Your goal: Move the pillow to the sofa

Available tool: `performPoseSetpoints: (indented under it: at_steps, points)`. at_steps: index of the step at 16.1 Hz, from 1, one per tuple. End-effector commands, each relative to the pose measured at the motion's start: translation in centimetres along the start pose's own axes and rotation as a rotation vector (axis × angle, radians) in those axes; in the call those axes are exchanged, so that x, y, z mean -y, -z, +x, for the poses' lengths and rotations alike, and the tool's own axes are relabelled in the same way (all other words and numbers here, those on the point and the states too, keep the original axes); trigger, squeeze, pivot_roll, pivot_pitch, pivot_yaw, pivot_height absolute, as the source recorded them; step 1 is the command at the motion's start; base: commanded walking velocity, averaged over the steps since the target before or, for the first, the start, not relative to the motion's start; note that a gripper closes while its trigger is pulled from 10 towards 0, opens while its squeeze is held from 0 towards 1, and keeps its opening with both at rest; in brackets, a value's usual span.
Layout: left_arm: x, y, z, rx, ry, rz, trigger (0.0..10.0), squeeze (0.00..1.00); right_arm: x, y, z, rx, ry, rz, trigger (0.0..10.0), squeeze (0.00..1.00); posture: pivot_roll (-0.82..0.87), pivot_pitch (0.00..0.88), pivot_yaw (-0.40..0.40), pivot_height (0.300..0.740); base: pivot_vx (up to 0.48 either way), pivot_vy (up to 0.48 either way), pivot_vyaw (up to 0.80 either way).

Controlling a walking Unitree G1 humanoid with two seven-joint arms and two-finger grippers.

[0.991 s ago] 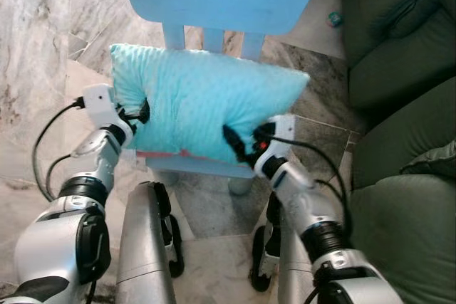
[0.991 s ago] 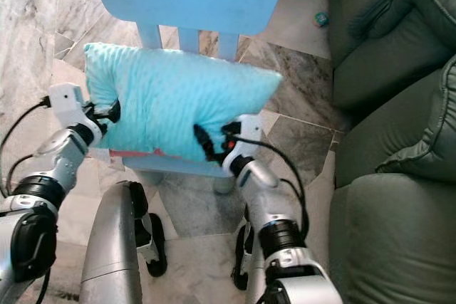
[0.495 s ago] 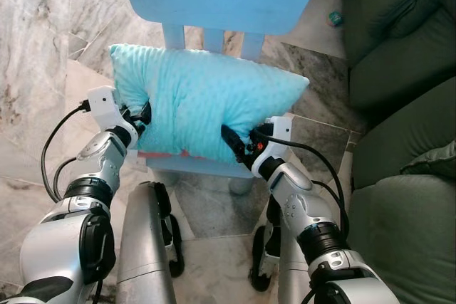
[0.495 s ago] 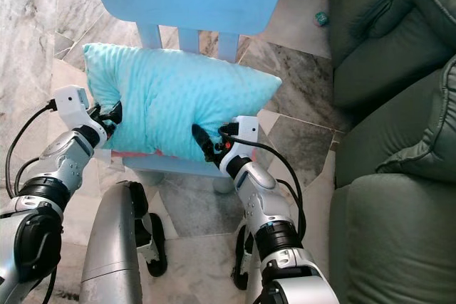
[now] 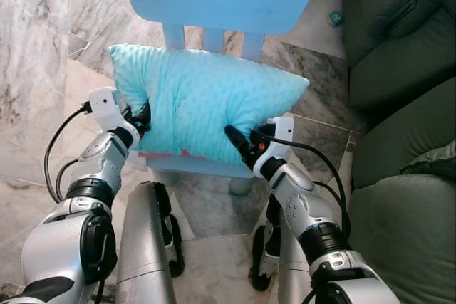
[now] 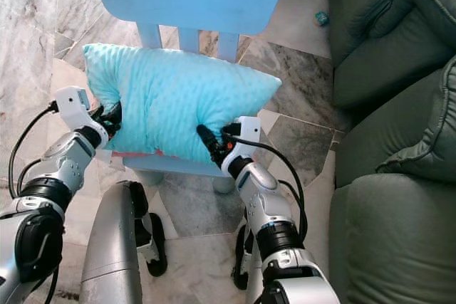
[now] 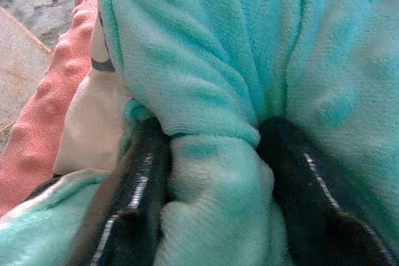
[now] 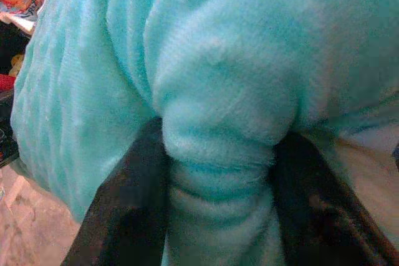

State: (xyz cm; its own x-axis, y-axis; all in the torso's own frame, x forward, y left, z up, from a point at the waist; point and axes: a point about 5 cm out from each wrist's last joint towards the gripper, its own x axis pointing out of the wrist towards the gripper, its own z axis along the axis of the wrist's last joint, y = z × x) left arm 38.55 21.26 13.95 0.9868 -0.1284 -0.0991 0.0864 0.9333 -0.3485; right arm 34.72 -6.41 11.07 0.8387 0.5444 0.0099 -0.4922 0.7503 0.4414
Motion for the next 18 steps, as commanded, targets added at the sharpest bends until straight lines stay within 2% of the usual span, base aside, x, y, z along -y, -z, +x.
performPoseSetpoints:
  at_steps: [1,12,18]
  points:
    - [0.0,2.1,-0.43,-0.07,0.019,-0.017,0.0,0.0,-0.44,1.51,-0.3,-0.042,-0.017,0.024,0.0,0.0,-0.09,0.46,-0.04,0.56,0.0,0.0,0.0]
    - [-0.21,2.35,-0.61,-0.062,0.008,-0.014,0.0,0.0,-0.48,1.66,-0.55,-0.036,-0.015,0.021,0.0,0.0,-0.1,0.467,-0.041,0.56,0.0,0.0,0.0]
    - [-0.15,1.85,-0.57,-0.051,0.031,0.051,0.0,0.0,-0.46,1.75,-0.69,-0.034,-0.007,0.004,0.0,0.0,-0.09,0.469,-0.043,0.56,0.0,0.0,0.0]
